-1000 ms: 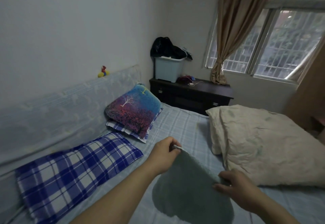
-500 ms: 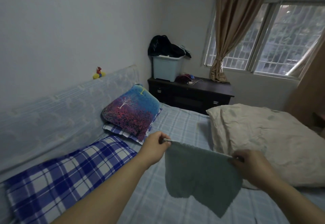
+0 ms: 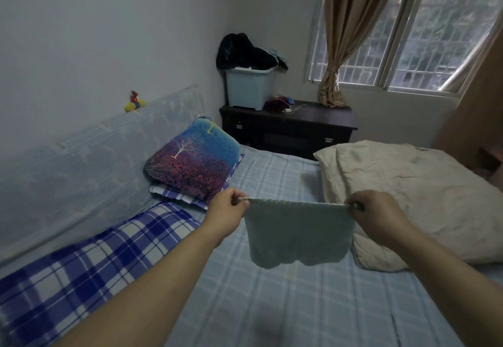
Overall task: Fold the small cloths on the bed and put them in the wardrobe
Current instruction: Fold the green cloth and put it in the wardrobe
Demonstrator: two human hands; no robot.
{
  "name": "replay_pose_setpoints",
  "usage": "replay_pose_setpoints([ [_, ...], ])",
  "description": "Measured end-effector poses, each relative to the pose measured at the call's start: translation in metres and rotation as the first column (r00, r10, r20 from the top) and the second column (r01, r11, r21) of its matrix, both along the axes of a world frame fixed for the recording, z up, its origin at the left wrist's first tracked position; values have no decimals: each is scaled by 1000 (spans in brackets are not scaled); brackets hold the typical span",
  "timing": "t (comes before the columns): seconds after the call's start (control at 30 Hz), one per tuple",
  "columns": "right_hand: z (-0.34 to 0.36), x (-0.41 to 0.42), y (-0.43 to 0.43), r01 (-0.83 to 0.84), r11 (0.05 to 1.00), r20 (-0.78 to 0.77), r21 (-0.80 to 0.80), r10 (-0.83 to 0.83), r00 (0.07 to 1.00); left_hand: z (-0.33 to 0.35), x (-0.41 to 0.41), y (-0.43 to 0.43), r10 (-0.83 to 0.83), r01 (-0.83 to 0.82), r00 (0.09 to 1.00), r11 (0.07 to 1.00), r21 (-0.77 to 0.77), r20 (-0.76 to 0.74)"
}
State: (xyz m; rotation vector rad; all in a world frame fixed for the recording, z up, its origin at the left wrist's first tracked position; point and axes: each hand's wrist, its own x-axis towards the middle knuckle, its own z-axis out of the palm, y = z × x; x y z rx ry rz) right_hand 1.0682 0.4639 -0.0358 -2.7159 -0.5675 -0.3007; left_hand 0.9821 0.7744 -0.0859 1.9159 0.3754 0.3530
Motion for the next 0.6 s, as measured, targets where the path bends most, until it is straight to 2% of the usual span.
replay_pose_setpoints([
  [0.17,-13,14,-3,29,998,-69,58,-25,997,-17,15,-1,11,-11,999,1000,-9,-33],
  [0.4,-56,39,-7,38,996,-66,85,-33,997,-54,46,-9,15,-19,996,998,-52,-88],
  [0.6,-78,60,-13,22,996,59,85,-28,998,-71,83,-16,34,-36,998,999,-40,-54],
])
